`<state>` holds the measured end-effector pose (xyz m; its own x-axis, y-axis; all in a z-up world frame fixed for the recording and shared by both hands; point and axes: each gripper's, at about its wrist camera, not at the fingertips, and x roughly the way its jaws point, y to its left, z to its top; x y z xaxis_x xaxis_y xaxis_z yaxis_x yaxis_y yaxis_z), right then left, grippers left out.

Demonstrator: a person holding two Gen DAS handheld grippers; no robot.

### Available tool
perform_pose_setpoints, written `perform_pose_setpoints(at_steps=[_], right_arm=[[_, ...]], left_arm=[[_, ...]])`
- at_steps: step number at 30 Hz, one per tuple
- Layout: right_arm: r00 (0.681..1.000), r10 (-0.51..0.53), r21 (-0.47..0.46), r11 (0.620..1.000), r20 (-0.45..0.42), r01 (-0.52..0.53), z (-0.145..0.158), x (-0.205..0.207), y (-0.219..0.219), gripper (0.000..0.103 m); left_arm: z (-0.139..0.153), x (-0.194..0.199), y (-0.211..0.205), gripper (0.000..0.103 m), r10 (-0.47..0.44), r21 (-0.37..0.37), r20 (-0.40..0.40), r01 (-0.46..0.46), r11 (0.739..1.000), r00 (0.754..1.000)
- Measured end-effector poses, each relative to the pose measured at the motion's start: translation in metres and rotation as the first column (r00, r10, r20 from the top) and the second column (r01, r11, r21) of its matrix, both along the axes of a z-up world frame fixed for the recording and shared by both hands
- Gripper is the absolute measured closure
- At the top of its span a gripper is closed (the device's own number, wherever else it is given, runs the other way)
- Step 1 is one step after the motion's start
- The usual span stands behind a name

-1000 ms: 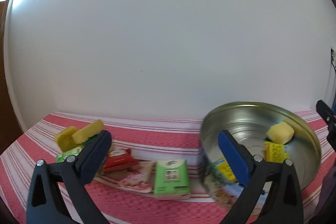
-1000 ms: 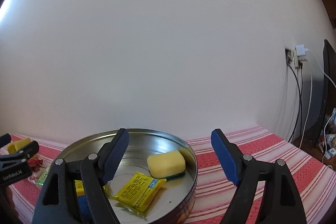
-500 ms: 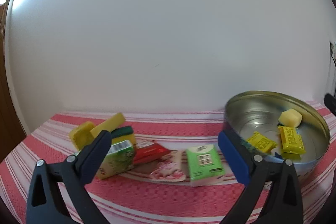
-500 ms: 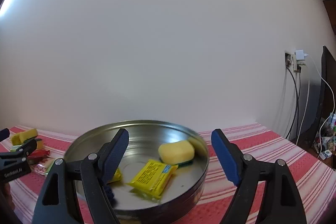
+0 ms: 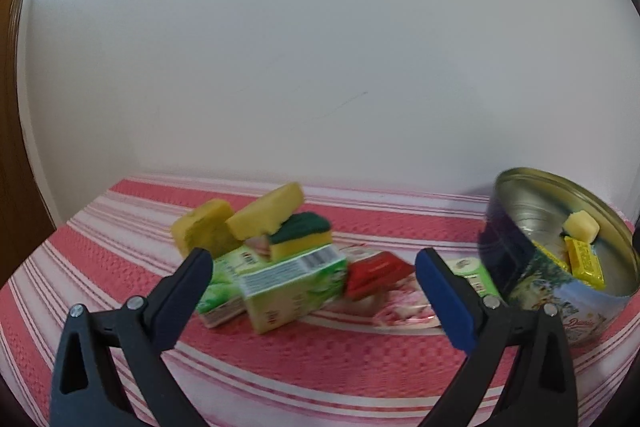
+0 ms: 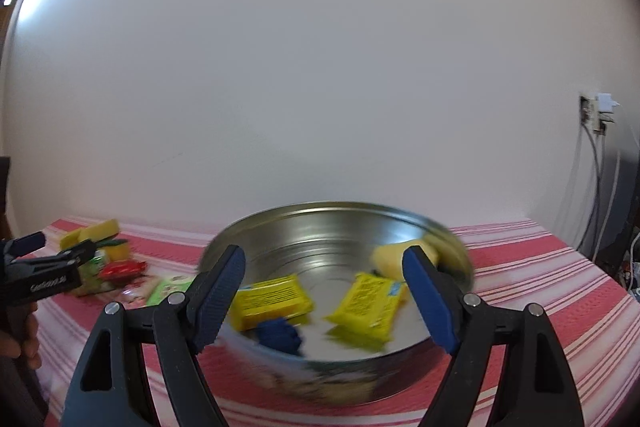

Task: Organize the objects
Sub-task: 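Open both tools and move them back toward the remaining items, then grasp the green tissue pack with the right tool while the left tool grasps the green tea box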

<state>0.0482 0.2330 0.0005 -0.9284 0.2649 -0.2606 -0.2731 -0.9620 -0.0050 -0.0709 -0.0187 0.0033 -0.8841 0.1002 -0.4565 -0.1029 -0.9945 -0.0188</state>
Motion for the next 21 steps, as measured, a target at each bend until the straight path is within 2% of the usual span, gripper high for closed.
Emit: perform_pose_setpoints(at_steps=[5,9,14,16,18,20,21], right_arm=[[0.997,0.070,0.001,0.998,0.018,-0.070,0.000,-0.005,-0.030,0.020],[0.992,0.115,-0.035,0.993,0.052,-0.113,-0.005,-0.019,-0.047,0.020],[0.977,0.186,-0.109,0.979,0.103,-0.174,-0.007,-0.029,-0.067,0.020],[0.972,0.205,-0.104,0.976,0.116,-0.193,-0.006,-0.030,-0.075,0.020],[0.969,0.216,-0.091,0.974,0.118,-0.206,-0.008,-0.031,-0.078,0.020],[0.969,0.218,-0.095,0.974,0.118,-0.207,-0.007,-0.028,-0.079,0.020],[0.968,0.218,-0.104,0.973,0.122,-0.206,-0.006,-0.028,-0.078,0.020]], left_arm=[[-0.006,-0.010,-0.022,0.001,-0.020,0.035,0.057,0.018,0.999,0.998],[-0.011,-0.020,-0.029,0.001,-0.056,0.061,0.114,0.049,0.997,0.992],[-0.017,-0.033,-0.024,0.001,-0.066,0.024,0.166,0.063,0.998,0.984],[-0.019,-0.042,-0.023,0.007,-0.071,0.008,0.186,0.071,0.997,0.980],[-0.023,-0.050,-0.023,0.020,-0.086,0.001,0.217,0.087,0.996,0.972],[-0.031,-0.061,-0.025,0.027,-0.126,0.038,0.281,0.121,0.992,0.951],[-0.032,-0.063,-0.025,0.027,-0.130,0.040,0.287,0.124,0.991,0.949]])
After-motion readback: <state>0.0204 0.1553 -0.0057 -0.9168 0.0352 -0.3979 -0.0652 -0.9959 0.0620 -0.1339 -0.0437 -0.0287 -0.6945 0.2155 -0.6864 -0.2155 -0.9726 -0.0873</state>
